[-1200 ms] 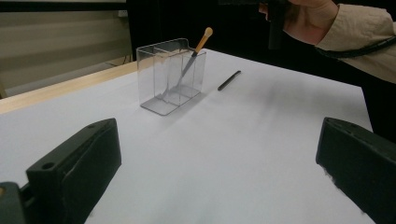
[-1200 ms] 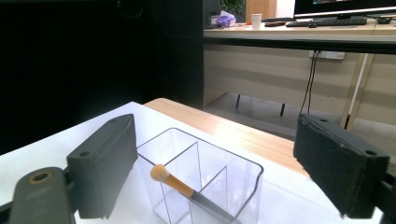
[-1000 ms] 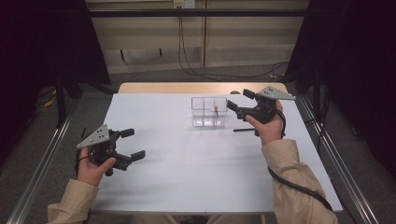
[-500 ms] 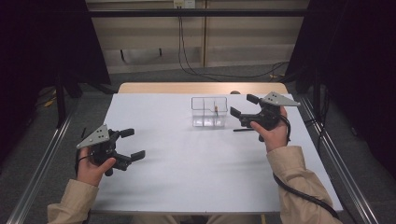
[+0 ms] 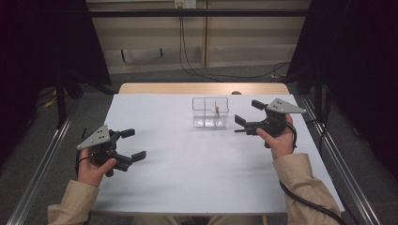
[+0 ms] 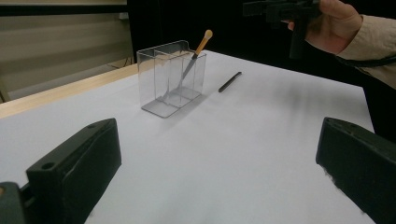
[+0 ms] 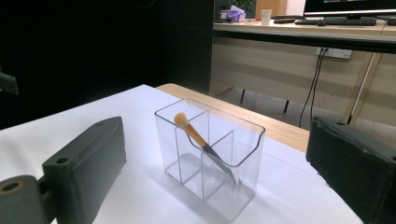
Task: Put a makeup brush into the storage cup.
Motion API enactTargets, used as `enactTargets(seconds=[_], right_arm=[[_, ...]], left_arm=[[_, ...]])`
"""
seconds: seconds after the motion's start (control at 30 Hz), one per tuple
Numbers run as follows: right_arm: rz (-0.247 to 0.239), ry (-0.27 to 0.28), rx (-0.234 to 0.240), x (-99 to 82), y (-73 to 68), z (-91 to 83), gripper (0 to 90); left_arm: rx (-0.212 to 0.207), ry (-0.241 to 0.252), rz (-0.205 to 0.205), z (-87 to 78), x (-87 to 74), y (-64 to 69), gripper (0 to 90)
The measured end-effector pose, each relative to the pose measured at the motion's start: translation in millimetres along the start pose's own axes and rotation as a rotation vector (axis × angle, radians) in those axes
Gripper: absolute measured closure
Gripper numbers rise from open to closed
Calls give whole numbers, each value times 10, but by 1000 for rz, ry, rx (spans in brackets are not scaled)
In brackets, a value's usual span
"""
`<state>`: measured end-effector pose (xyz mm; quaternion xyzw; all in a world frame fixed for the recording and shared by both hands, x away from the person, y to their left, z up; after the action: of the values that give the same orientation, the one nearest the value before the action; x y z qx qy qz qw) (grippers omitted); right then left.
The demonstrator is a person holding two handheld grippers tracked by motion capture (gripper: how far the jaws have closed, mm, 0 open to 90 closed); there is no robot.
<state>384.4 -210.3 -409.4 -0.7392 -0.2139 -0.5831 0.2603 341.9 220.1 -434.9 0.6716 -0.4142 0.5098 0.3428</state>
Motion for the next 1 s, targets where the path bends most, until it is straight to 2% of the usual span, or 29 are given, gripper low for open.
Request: enactTargets(seconds=[0.2, 0.5, 1.0], right_arm=[[11, -7, 2, -82, -9, -81, 34], [-9, -14, -4, -162, -28, -220, 33], [-4, -26, 1, -296, -76, -398, 33]], left_arm=[[0, 1, 0, -1, 2, -1, 1], [2, 3, 2, -4, 9, 3, 1], [2, 2, 3, -4, 6, 2, 1]])
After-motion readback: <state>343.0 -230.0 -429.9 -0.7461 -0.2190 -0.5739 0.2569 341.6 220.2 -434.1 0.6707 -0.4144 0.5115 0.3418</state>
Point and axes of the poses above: each handheld gripper's, and its own axes: z roughly forward along the jaws, x roughly out of its top, y roughly to its right, the point moved 5 cm from there along z, roughly forward along the jaws, and after that the axes turned 4 degrees about z, right-handed, at the moved point
